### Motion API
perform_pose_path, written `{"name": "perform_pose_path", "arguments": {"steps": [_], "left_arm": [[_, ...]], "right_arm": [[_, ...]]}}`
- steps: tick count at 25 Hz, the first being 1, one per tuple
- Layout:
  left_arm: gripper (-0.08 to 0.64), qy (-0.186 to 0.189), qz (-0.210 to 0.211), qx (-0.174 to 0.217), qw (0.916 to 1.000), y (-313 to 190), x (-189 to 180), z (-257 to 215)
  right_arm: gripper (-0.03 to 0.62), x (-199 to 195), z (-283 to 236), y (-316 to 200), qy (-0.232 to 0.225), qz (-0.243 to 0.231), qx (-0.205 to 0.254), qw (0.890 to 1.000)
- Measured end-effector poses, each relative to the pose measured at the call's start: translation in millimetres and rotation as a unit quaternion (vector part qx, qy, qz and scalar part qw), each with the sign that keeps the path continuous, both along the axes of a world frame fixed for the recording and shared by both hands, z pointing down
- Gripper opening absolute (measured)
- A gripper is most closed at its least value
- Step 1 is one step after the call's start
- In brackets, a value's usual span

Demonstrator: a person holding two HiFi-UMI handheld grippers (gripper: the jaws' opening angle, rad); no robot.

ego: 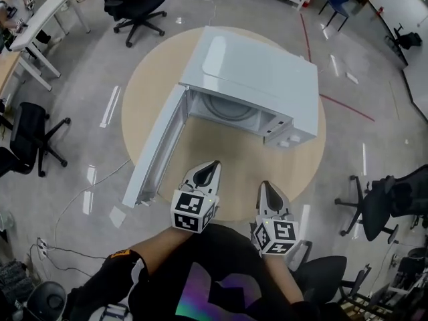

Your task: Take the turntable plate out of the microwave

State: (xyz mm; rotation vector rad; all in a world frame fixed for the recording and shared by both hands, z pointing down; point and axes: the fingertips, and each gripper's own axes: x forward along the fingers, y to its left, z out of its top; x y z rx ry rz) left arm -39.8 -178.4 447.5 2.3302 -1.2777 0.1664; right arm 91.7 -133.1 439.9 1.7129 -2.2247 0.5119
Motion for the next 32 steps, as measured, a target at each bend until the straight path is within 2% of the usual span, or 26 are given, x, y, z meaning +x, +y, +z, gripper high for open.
{"name": "perform_pose_path", "arguments": {"steps": [5, 14, 24, 32], "left_arm": [[0.048, 0.017, -0.002, 0.004, 0.9998, -25.2, -15.7, -0.1], [0.048, 0.03, -0.02, -0.006, 0.9993, -43.0, -26.6, 4.0], [0.048, 0.036, -0.071, -0.05, 0.9956, -88.9, -33.7, 37.5], [0.048, 0.08, -0.086, -0.101, 0.988, -137.8, -20.9, 73.0]], "right_arm": [[0.017, -16.1, -2.3, -26.5, 0.0, 0.003, 0.001, 1.0], [0.016, -35.6, -0.7, -53.8, 0.012, -0.026, 0.0, 1.0], [0.016, -52.4, 31.7, -108.3, -0.029, -0.073, -0.028, 0.997], [0.017, -53.9, 65.6, -153.5, -0.056, -0.084, -0.064, 0.993]]}}
